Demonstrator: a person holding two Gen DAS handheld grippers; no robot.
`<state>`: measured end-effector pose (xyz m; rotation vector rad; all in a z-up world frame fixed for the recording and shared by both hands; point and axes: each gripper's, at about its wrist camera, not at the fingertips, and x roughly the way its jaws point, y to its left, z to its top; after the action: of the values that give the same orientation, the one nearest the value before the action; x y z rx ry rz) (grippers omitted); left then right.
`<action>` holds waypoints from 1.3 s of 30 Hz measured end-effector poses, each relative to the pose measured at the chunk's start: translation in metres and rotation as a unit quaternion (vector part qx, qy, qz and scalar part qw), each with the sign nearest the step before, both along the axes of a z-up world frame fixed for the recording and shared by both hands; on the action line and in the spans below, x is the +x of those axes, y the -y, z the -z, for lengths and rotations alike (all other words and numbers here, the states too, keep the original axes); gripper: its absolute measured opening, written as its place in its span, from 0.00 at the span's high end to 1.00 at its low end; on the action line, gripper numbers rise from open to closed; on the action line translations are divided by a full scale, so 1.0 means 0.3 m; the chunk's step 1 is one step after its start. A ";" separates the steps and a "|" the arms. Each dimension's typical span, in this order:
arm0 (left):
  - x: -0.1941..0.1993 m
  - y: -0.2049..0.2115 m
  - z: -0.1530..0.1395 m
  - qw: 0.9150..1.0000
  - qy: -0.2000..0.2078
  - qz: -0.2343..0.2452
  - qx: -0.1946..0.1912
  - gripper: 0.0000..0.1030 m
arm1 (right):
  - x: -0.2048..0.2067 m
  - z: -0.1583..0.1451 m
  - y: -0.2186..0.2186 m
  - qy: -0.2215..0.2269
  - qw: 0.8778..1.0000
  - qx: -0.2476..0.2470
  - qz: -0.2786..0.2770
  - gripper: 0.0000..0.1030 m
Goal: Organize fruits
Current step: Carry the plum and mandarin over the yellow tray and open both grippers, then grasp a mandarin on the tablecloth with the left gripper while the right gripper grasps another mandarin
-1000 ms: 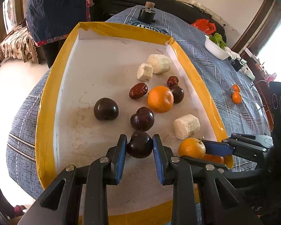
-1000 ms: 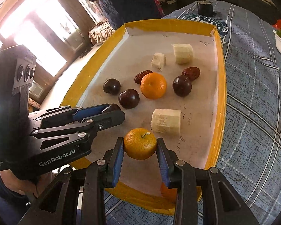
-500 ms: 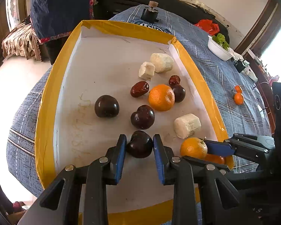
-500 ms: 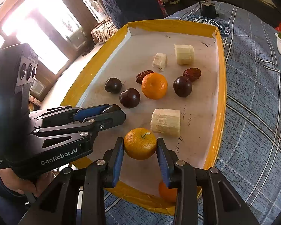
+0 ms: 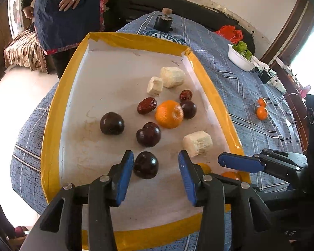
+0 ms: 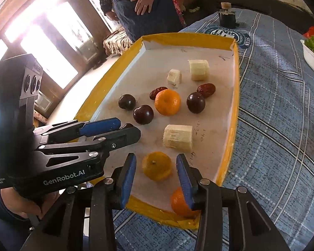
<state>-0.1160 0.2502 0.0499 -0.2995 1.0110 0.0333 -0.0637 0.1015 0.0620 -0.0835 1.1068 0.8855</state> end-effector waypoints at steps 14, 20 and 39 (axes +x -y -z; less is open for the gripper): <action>0.059 0.179 -0.075 0.999 0.022 0.046 0.006 0.58 | 0.055 -0.049 0.303 0.011 0.993 0.021 0.119 0.57; 0.105 0.319 -0.092 0.996 0.026 0.088 0.006 0.57 | 0.071 -0.023 0.487 -0.007 0.983 0.005 0.185 0.57; 0.462 0.807 -0.040 0.983 0.004 0.183 0.023 0.42 | -0.021 -0.006 1.007 -0.022 0.948 -0.021 0.317 0.57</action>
<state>0.0227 0.0082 0.0619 -0.0681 1.0437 -0.2769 -0.0700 -0.2005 0.0638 0.2477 1.0985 0.2865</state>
